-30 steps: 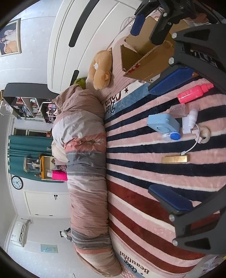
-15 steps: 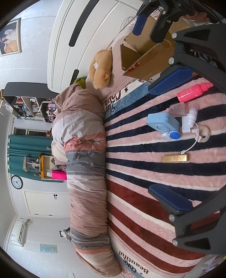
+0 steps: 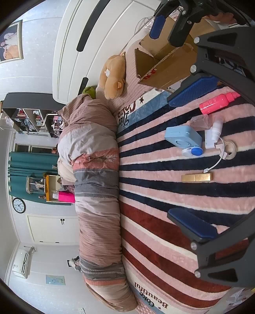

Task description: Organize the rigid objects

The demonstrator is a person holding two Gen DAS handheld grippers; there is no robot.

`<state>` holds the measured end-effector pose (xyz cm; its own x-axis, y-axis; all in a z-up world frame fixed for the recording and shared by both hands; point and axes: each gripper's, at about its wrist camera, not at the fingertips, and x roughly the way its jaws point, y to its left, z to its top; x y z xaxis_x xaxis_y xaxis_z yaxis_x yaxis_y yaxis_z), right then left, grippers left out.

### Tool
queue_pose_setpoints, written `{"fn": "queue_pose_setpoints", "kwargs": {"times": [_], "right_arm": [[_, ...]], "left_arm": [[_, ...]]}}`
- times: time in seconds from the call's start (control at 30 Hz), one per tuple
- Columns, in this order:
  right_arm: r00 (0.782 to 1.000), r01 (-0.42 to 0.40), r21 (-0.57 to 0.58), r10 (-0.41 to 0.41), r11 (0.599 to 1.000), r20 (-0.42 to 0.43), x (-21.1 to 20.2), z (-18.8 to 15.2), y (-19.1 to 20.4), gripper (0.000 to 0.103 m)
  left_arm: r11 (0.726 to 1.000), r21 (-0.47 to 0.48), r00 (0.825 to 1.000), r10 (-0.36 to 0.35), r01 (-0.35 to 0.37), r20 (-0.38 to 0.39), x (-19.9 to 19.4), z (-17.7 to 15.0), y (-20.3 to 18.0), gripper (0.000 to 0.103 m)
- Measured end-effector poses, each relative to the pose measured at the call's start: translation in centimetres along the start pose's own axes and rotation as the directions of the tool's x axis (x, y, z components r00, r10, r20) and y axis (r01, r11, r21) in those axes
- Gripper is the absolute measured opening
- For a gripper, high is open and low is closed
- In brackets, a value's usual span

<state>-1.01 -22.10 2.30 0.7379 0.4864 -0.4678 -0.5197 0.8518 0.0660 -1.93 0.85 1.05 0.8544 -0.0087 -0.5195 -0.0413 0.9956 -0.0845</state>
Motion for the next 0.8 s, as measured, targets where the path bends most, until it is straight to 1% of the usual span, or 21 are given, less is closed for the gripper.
{"fn": "queue_pose_setpoints", "kwargs": {"times": [0.3,0.43,0.53,0.6,0.7,0.8], "right_arm": [[1.0,-0.007,-0.007,0.007,1.0,0.0,0.0,-0.2,0.3,0.103],[1.0,-0.01,-0.018,0.01,1.0,0.013,-0.1,-0.3,0.7,0.103],[1.0,-0.014,-0.027,0.015,1.0,0.015,-0.3,-0.2,1.0,0.101],[1.0,-0.014,-0.034,0.014,0.999,0.013,-0.3,-0.2,1.1,0.099],[1.0,-0.007,-0.045,0.008,0.999,0.008,-0.3,-0.3,1.4,0.098],[1.0,-0.003,-0.058,0.003,0.998,0.003,-0.4,-0.4,1.7,0.096]], "left_arm": [[1.0,0.0,1.0,0.001,-0.001,0.0,0.0,0.0,0.1,0.103],[1.0,0.0,1.0,0.001,-0.001,-0.001,0.0,0.0,0.0,0.103],[1.0,0.0,1.0,-0.001,0.001,0.002,0.0,0.0,0.1,0.103],[1.0,0.001,1.0,-0.001,0.001,0.002,0.1,0.0,0.2,0.103],[1.0,-0.001,1.0,-0.017,0.017,0.017,0.0,-0.2,0.4,0.103],[0.999,0.001,0.999,-0.036,0.036,0.016,0.1,-0.1,0.6,0.103]]}}
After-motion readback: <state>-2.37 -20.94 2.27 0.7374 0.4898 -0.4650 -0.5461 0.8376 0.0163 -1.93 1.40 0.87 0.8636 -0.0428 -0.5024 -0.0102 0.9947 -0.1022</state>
